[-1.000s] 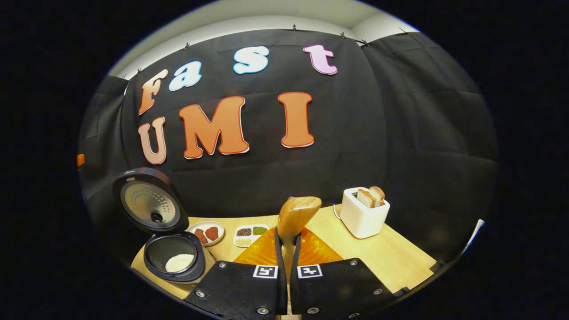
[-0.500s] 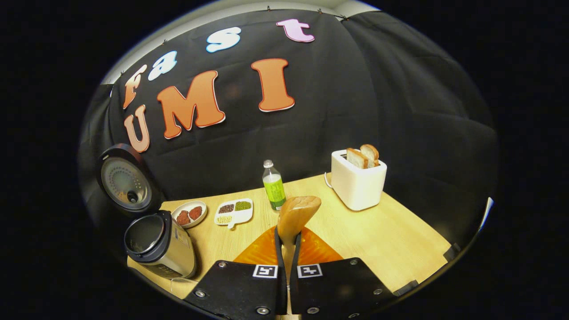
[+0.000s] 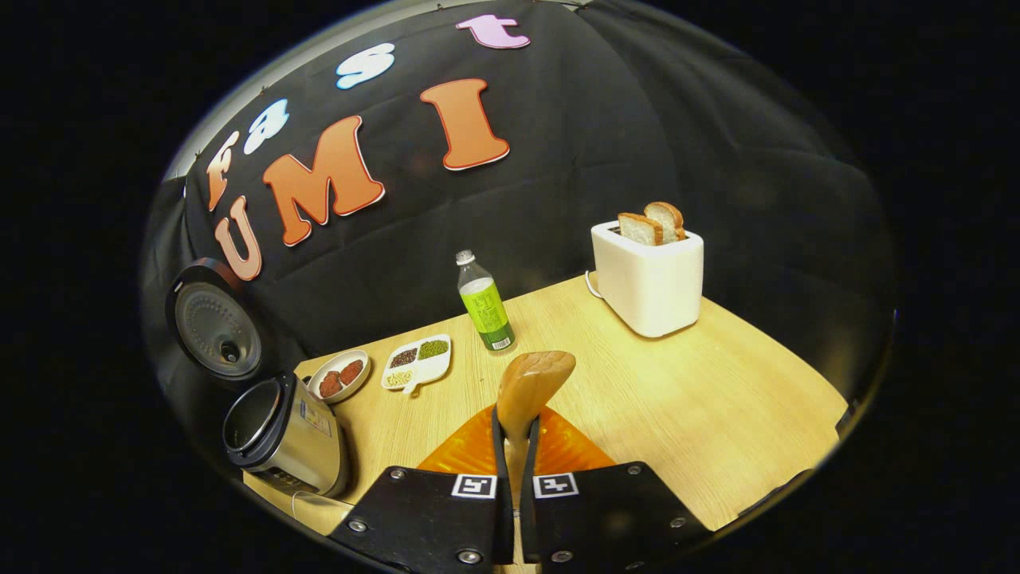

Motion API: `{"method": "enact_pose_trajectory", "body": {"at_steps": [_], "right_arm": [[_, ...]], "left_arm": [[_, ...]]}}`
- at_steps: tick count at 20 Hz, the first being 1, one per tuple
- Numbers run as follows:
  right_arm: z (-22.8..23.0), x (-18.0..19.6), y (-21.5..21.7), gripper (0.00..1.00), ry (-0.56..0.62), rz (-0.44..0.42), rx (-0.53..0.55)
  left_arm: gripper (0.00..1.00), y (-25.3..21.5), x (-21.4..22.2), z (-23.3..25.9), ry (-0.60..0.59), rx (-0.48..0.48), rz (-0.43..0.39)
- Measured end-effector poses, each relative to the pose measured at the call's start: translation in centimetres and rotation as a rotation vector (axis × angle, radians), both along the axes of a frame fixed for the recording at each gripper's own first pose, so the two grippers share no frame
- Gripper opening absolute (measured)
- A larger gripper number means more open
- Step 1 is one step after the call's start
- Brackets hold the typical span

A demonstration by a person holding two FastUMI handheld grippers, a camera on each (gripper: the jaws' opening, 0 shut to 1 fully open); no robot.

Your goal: Close the left gripper, press the button to open the rice cooker; take a wooden spoon from the chopstick holder with the right hand, scoop a spoonful of rice and pour it into the rice cooker, then put the wooden spoon back into the chopstick holder.

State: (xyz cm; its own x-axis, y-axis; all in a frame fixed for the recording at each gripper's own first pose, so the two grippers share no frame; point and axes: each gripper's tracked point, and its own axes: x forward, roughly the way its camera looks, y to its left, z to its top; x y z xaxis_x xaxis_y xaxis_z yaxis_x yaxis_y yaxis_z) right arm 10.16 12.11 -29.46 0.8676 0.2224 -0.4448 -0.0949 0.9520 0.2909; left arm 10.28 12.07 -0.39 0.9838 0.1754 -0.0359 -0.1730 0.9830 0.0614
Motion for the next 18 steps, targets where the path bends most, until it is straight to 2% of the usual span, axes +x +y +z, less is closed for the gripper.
{"method": "enact_pose_trajectory", "body": {"at_steps": [1,4,5,6,7,8,9,11,12,14,16,18], "right_arm": [[0.1,0.3,-0.3,0.04,0.0,-0.004,0.003],[-0.1,0.6,-1.3,0.18,0.031,-0.016,-0.01],[0.3,0.7,-2.0,0.11,0.027,-0.025,-0.028],[0.5,0.8,-2.7,0.27,0.025,-0.027,-0.045],[0.7,0.9,-3.3,0.33,0.027,-0.03,-0.062],[0.9,0.9,-4.0,0.51,0.029,-0.031,-0.076],[1.4,1.0,-4.8,0.47,0.03,-0.036,-0.089],[2.7,1.2,-6.6,0.6,0.018,-0.061,-0.115],[3.6,1.4,-7.6,0.71,0.01,-0.072,-0.13],[5.8,1.7,-9.1,0.84,-0.017,-0.091,-0.152],[8.6,2.0,-10.3,0.92,-0.06,-0.101,-0.169],[11.4,2.2,-11.5,0.94,-0.113,-0.111,-0.206]], "left_arm": [[0.97,-0.3,-0.1,-0.1,0.005,-0.003,0.005],[0.97,-1.4,0.0,0.3,0.003,-0.004,0.011],[0.98,-1.7,-0.1,0.5,0.002,-0.003,0.013],[0.98,-2.1,-0.2,0.8,-0.001,-0.003,0.012],[0.98,-2.7,-0.3,0.9,-0.007,-0.003,0.01],[0.99,-3.2,-0.1,1.2,-0.012,-0.003,0.009],[0.99,-3.6,-0.1,1.3,-0.015,-0.002,0.008],[0.99,-4.7,0.1,1.5,-0.018,0.0,0.004],[1.0,-5.3,0.4,1.6,-0.02,0.002,-0.001],[1.0,-6.4,0.9,1.9,-0.027,0.006,-0.008],[0.99,-7.7,1.4,2.0,-0.027,0.002,-0.018],[0.99,-9.0,2.5,2.2,-0.025,-0.006,-0.03]]}}
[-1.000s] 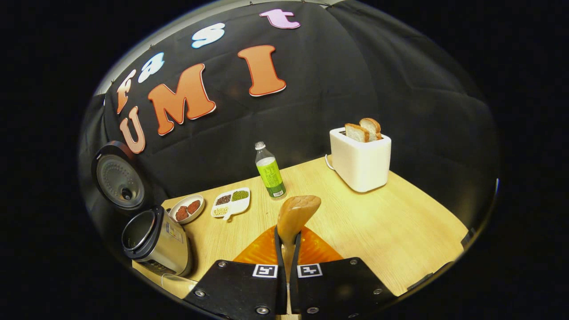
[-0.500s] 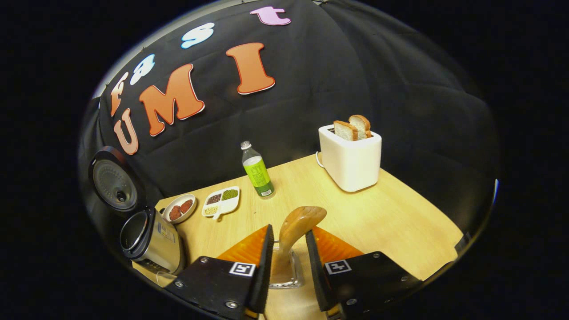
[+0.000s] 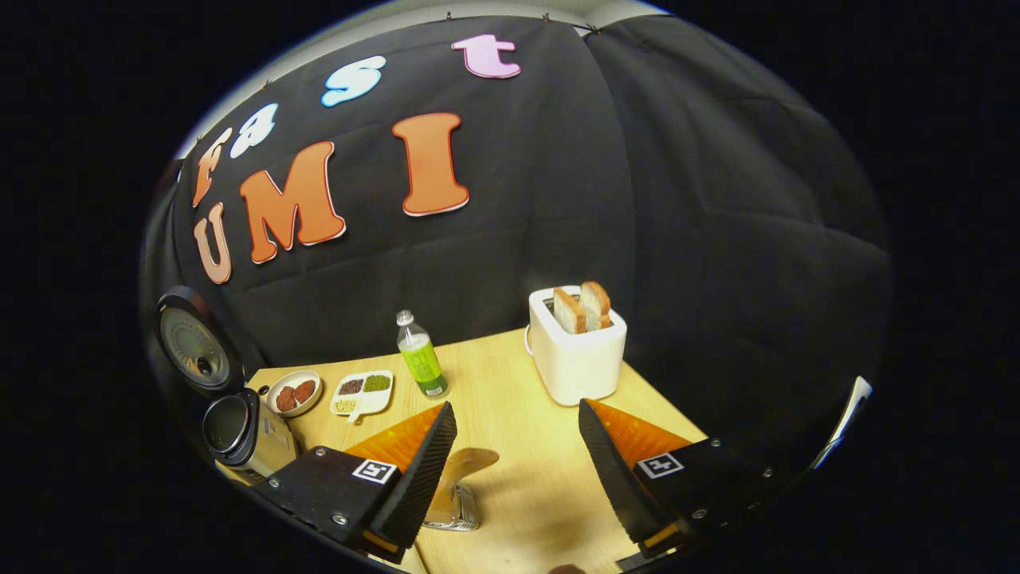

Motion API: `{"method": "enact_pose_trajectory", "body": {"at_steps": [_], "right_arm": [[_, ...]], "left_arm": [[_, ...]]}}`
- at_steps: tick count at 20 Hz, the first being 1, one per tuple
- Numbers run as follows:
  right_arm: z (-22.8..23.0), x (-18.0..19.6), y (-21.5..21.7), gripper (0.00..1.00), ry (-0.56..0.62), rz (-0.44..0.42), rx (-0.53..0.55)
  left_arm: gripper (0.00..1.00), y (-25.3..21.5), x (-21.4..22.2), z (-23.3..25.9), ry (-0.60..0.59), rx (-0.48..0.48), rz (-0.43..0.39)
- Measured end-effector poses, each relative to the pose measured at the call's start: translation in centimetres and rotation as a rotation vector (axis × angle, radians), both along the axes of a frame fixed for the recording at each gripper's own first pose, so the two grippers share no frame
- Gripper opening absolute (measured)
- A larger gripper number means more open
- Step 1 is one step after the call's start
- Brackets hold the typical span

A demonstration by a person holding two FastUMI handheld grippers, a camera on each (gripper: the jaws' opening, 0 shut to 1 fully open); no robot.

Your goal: Close the left gripper, press the button to open the rice cooker; take a wooden spoon from the chopstick holder with the right hand, scoop a spoonful of rice and pour it into the rice cooker, then put the wooden spoon back into the chopstick holder.

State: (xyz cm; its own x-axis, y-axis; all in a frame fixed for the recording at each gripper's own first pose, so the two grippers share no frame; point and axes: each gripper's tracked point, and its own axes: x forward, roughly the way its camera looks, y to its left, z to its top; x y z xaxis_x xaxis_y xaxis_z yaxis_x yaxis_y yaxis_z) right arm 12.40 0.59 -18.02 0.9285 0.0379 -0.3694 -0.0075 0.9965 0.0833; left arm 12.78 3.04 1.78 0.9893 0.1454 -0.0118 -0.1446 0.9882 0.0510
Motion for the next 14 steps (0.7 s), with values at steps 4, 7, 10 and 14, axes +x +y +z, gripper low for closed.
{"method": "enact_pose_trajectory", "body": {"at_steps": [4,7,10,14], "right_arm": [[4.9,-0.2,-1.5,0.94,-0.083,0.014,-0.054],[7.4,-0.6,-2.7,0.94,-0.117,0.015,-0.063],[9.5,-1.1,-3.5,0.94,-0.153,0.015,-0.064],[11.0,-1.5,-4.6,0.94,-0.188,0.013,-0.101]], "left_arm": [[1.0,-2.4,3.3,0.0,0.02,-0.024,-0.023],[0.97,-4.7,7.1,0.7,0.016,-0.036,-0.055],[0.99,-6.1,10.7,-0.2,0.037,-0.026,-0.072],[0.98,-6.1,14.5,-2.8,0.079,-0.03,-0.058]]}}
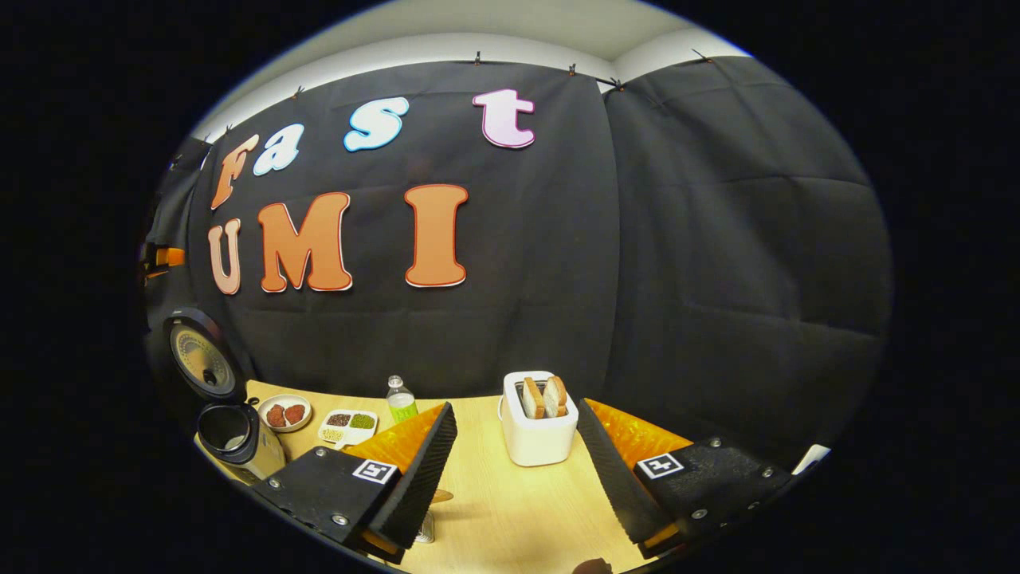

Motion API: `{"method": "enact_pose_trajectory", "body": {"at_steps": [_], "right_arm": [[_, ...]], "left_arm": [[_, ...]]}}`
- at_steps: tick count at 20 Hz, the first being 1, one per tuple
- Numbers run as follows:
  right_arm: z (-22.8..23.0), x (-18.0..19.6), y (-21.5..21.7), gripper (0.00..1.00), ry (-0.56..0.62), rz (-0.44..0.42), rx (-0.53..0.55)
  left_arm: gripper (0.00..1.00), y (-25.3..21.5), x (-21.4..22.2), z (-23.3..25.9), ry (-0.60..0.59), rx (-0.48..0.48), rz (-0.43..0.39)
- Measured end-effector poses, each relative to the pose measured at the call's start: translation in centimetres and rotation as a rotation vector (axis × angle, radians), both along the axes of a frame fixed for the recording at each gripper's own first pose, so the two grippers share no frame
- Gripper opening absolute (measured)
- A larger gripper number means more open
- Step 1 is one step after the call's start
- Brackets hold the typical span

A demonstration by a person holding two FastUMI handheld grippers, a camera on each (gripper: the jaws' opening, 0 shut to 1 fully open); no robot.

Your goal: Close the left gripper, press the button to open the rice cooker; take a wooden spoon from the chopstick holder with the right hand, scoop a spoonful of rice and pour it into the rice cooker, then put the wooden spoon back into the chopstick holder.

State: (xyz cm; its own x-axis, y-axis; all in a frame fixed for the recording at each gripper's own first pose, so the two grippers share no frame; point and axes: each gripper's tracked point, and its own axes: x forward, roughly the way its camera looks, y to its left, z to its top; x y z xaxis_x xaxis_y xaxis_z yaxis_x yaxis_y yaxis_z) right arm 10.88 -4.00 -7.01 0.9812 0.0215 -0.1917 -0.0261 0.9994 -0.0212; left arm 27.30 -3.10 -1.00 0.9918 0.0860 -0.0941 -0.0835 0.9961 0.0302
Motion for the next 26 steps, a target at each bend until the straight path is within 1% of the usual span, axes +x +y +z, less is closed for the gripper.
{"method": "enact_pose_trajectory", "body": {"at_steps": [2,3,4,5,6,8,10,11,12,13,16,18,20,21,22,23,26], "right_arm": [[0.3,-0.1,-0.2,0.94,-0.015,-0.001,-0.009],[0.2,0.1,-0.3,0.94,-0.014,-0.004,-0.015],[-0.1,0.1,-0.5,0.94,-0.009,-0.007,-0.014],[-0.2,0.1,-0.4,0.94,-0.002,-0.005,-0.009],[-0.3,0.0,-0.3,0.94,0.001,-0.002,-0.002],[-0.3,-0.1,-0.2,0.94,0.001,0.0,0.0],[-0.1,-0.1,-0.2,0.94,-0.002,-0.001,-0.001],[0.0,-0.1,-0.2,0.94,-0.005,0.0,0.003],[0.0,-0.1,-0.2,0.94,-0.006,0.002,0.009],[0.0,-0.1,-0.2,0.94,-0.002,0.003,0.015],[-0.3,-0.2,-0.1,0.94,0.001,0.004,0.024],[-0.4,-0.4,0.0,0.94,0.004,0.012,0.023],[0.0,-0.3,0.3,0.94,-0.002,0.023,0.025],[0.2,-0.3,0.5,0.94,-0.006,0.028,0.025],[0.2,-0.4,0.6,0.94,-0.011,0.032,0.023],[0.2,-0.4,0.7,0.94,-0.014,0.039,0.023],[-0.1,-0.3,1.9,0.94,0.0,0.066,0.035]], "left_arm": [[1.0,0.3,1.4,-2.0,0.04,-0.027,-0.001],[0.98,0.7,2.0,-2.9,0.056,-0.037,0.003],[0.98,1.2,2.6,-3.6,0.068,-0.043,0.012],[1.0,2.2,2.8,-4.2,0.083,-0.039,0.024],[0.98,2.6,3.3,-5.1,0.097,-0.033,0.032],[0.99,2.9,4.1,-6.9,0.13,-0.028,0.044],[0.99,3.4,4.4,-8.6,0.164,-0.044,0.058],[0.97,3.8,4.1,-9.0,0.173,-0.029,0.081],[0.98,4.1,4.4,-9.0,0.166,-0.009,0.077],[0.99,4.0,3.9,-8.9,0.161,-0.008,0.072],[0.98,3.5,3.1,-9.3,0.172,-0.017,0.044],[1.0,3.1,2.1,-9.7,0.186,-0.027,0.026],[0.99,2.7,0.8,-10.1,0.198,-0.033,0.017],[1.0,2.6,-0.3,-10.4,0.197,-0.035,0.016],[0.98,2.4,-1.1,-10.6,0.194,-0.031,0.013],[0.99,2.1,-1.8,-11.1,0.196,-0.029,0.007],[1.0,1.1,-4.5,-12.9,0.228,-0.043,-0.015]]}}
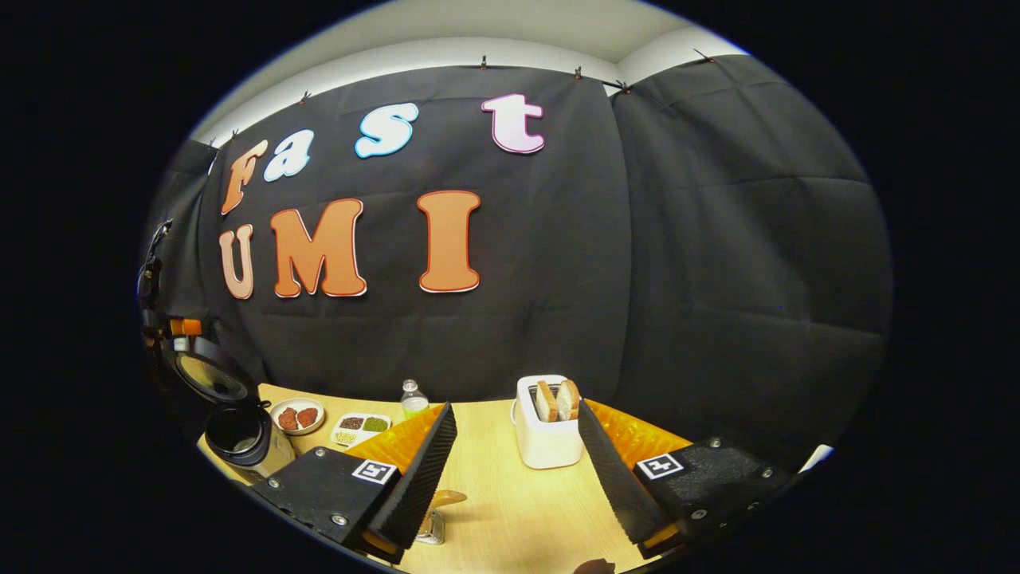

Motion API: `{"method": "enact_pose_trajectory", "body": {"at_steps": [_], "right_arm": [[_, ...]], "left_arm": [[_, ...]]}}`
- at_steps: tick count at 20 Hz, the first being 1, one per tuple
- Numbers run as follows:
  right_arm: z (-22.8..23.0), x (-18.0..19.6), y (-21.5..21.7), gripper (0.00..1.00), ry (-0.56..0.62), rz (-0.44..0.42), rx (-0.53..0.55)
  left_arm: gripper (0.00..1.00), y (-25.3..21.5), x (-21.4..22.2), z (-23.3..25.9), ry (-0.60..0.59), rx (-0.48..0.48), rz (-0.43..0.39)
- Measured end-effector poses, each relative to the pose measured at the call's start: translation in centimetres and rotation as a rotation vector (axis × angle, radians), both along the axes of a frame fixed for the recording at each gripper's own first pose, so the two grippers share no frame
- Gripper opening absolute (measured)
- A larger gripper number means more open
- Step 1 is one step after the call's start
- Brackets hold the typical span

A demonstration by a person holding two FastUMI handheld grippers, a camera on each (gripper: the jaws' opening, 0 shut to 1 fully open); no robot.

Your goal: Close the left gripper, press the button to open the rice cooker; take a wooden spoon from the chopstick holder with the right hand, scoop a spoonful of rice and pour it into the rice cooker, then put the wooden spoon back into the chopstick holder.

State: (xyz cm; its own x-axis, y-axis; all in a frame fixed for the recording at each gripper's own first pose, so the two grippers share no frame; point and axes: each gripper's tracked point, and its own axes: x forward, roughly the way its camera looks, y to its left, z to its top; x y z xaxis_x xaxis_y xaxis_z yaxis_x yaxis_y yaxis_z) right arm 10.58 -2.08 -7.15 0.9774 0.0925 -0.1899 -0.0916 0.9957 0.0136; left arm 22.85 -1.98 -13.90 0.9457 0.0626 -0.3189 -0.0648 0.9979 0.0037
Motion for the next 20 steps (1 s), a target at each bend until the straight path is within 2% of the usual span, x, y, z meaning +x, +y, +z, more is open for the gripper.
{"method": "enact_pose_trajectory", "body": {"at_steps": [2,8,13,20], "right_arm": [[0.0,0.0,0.9,0.94,-0.001,0.022,-0.001],[-1.1,0.2,3.0,0.94,0.017,0.073,0.002],[-1.7,0.0,3.6,0.94,0.025,0.094,0.008],[-2.9,-0.5,2.6,0.94,0.053,0.08,0.018]], "left_arm": [[0.98,-0.2,-1.7,-1.4,0.019,-0.013,-0.01],[1.0,-1.1,-6.1,-6.2,0.047,-0.003,0.002],[0.98,-1.1,-7.9,-11.2,0.04,0.027,0.019],[1.0,-0.9,-8.4,-13.8,-0.08,0.082,0.019]]}}
